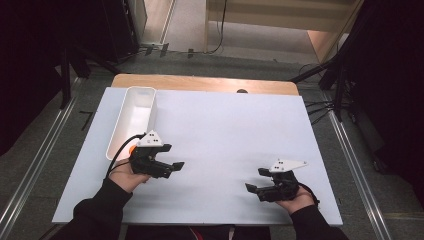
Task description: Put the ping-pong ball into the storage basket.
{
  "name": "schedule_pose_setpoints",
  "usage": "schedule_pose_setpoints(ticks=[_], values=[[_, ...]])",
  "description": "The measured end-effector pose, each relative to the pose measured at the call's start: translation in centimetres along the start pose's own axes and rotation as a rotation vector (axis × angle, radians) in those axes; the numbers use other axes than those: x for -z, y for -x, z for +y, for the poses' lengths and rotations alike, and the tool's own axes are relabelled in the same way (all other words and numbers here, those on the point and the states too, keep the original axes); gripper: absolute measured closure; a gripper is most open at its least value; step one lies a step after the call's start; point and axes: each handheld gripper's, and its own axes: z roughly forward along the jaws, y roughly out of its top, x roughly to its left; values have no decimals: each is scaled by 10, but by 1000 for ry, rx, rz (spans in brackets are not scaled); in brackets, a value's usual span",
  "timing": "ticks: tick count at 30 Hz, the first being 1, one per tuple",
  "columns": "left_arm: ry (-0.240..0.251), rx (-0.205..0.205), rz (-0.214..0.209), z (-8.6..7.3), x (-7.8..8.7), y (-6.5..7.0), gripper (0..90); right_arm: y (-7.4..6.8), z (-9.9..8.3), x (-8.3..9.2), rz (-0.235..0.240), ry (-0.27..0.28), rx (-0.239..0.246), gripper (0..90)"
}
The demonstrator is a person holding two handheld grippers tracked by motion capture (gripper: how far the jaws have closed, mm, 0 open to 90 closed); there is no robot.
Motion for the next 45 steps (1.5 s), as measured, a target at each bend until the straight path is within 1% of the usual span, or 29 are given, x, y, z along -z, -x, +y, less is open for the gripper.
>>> schedule_pose_setpoints(ticks=[3, 4, 5, 6, 10, 14, 18, 21, 22, 26, 28, 31, 36, 39, 45], values=[[3, -4, -11, -3, 1, 2, 217, 0, 0, 0, 1, 1, 1, 215], [3, -3, -23, -4, 1, 2, 217, 0, 0, 0, 0, 1, -1, 215], [1, -1, -26, -6, 1, 3, 217, 0, 0, 0, 0, 0, -1, 215], [-5, -9, -25, -7, 0, 3, 217, 0, 0, 0, 0, 0, -1, 215], [-10, -17, -29, -12, 0, 4, 216, 0, 0, 0, 2, -3, -3, 215], [-1, -30, -30, -15, 2, 5, 216, 0, 0, 0, 2, -3, -2, 215], [-1, -33, -38, -19, 4, 5, 216, 0, 0, 0, 3, -3, -2, 215], [-11, -52, -37, -22, 5, 5, 216, -1, 0, 0, 7, -4, 1, 215], [-11, -53, -38, -24, 5, 5, 216, -1, 0, -1, 7, -3, 5, 215], [-23, -78, -43, -28, 5, 8, 216, 0, 0, -1, 6, -1, 8, 215], [-25, -88, -47, -30, 5, 10, 216, -1, 0, 0, 8, -3, 2, 215], [-30, -102, -58, -32, 7, 11, 216, -1, 0, -1, 5, 0, 7, 215], [-27, -89, -70, -36, 9, 9, 216, -1, 0, -1, 4, -1, 7, 215], [-34, -99, -77, -38, 10, 10, 216, -1, 0, -1, 5, -1, 9, 215], [-41, -92, -81, -45, 15, 11, 215, -1, 0, -1, 6, -2, 7, 215]])
